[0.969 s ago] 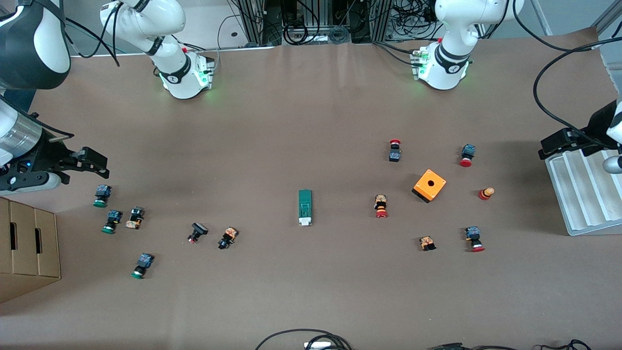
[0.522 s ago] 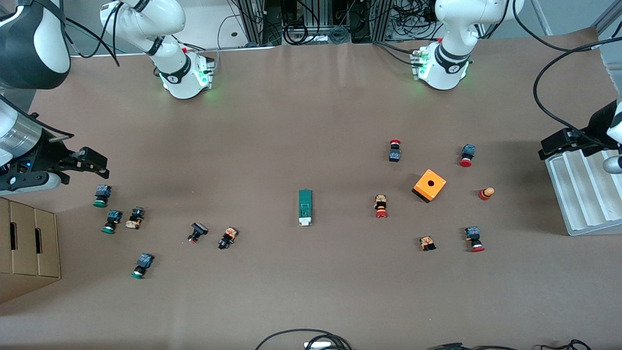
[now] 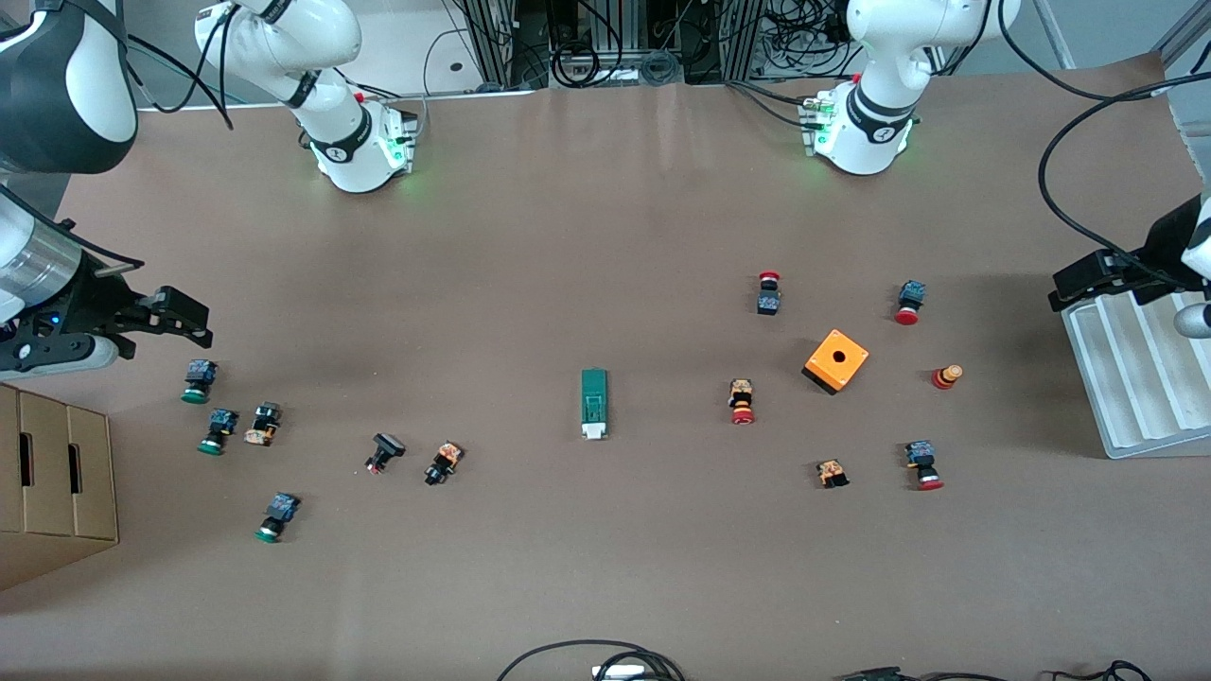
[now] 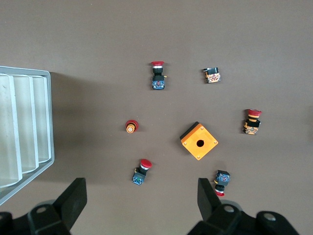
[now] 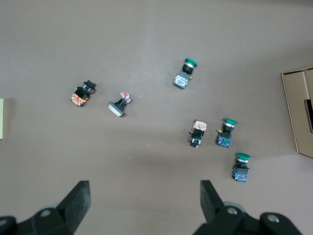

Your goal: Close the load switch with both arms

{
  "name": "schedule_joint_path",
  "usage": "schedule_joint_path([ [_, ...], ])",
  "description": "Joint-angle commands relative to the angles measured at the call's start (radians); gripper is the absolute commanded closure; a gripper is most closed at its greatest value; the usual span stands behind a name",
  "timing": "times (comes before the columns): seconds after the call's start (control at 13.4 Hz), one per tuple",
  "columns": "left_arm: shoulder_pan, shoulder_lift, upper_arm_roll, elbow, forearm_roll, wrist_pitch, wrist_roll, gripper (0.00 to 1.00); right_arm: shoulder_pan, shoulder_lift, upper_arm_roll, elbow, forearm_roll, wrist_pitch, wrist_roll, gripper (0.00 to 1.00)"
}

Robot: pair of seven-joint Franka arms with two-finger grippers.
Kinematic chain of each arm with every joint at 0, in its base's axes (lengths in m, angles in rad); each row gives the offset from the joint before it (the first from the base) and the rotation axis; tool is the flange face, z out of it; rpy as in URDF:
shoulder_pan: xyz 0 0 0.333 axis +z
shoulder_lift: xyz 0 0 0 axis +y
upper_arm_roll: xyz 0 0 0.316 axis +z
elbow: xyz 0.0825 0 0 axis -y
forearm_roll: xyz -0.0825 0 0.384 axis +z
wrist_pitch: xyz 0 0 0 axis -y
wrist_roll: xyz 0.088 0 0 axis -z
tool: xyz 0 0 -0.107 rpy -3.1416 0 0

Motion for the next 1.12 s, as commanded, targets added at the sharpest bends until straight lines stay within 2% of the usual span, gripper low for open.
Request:
schedule_joint_path([
  [0.0,0.011,-0.023,-0.006,-0.023,0.006,0.011,0.014,0.0,0.002,0.0,-0.002,0.01,-0.008,0.007,-0.002,0.0],
  [1.04,0.011,-0.02,-0.006,-0.021,0.006,0.013,0.014,0.0,-0.001,-0.008,-0.002,-0.01,0.0,0.016,-0.01,0.0],
])
